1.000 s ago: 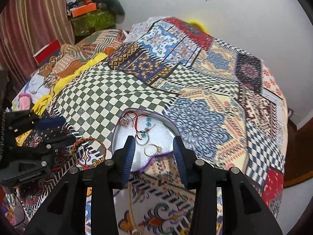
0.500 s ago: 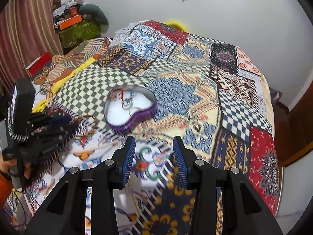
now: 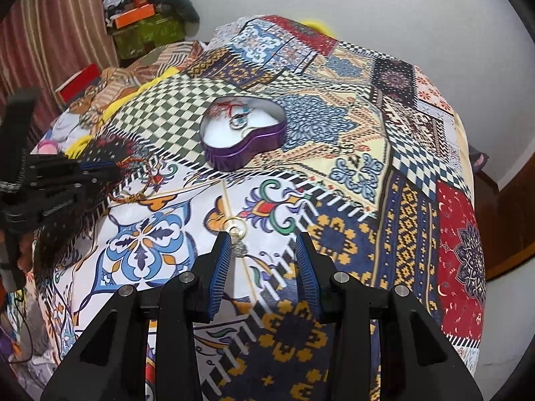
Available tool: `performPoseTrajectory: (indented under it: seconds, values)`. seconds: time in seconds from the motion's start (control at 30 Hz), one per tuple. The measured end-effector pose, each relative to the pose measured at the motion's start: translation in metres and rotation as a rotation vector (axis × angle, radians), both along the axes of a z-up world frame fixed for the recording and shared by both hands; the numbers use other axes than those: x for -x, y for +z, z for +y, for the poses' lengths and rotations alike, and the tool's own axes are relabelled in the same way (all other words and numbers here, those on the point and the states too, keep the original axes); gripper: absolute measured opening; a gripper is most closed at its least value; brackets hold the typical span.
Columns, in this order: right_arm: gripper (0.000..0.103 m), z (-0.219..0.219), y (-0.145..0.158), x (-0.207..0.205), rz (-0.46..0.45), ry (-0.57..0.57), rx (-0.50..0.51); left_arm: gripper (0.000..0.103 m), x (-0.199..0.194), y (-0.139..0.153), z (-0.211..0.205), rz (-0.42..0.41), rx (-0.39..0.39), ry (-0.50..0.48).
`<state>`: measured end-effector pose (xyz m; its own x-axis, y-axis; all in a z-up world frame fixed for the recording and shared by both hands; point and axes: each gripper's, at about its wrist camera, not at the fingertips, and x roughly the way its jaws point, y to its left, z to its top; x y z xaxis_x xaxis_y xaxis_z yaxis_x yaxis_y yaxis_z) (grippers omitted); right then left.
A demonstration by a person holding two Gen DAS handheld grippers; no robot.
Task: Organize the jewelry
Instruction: 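Grasp the red-orange bangle with the left gripper while the right gripper grasps a small ring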
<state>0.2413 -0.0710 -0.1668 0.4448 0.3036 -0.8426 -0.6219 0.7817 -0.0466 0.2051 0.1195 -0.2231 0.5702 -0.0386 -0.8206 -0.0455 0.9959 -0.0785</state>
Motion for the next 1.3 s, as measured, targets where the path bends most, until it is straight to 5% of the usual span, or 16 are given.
performPoseTrajectory:
  seconds: [0.17, 0.33, 0.6, 1.1, 1.3]
  values:
    - [0.036, 0.012, -0.002, -0.003, 0.011, 0.032, 0.005, 0.004, 0.013, 0.009, -0.009, -0.026, 0.008, -0.019]
    - [0.019, 0.016, -0.01, -0.008, 0.055, 0.032, 0.015, 0.004, 0.016, 0.013, -0.016, -0.039, 0.024, -0.028]
    - [0.008, 0.012, -0.006, -0.006, 0.042, 0.03, -0.005, 0.004, 0.018, 0.024, -0.02, -0.068, 0.042, -0.032]
    - [0.008, -0.007, 0.026, -0.011, 0.007, 0.007, -0.092, 0.004, 0.015, 0.055, -0.031, -0.144, 0.052, -0.045]
    - [0.02, -0.007, 0.012, -0.018, 0.034, -0.006, -0.06, 0.004, 0.016, 0.051, -0.035, -0.14, 0.071, -0.058]
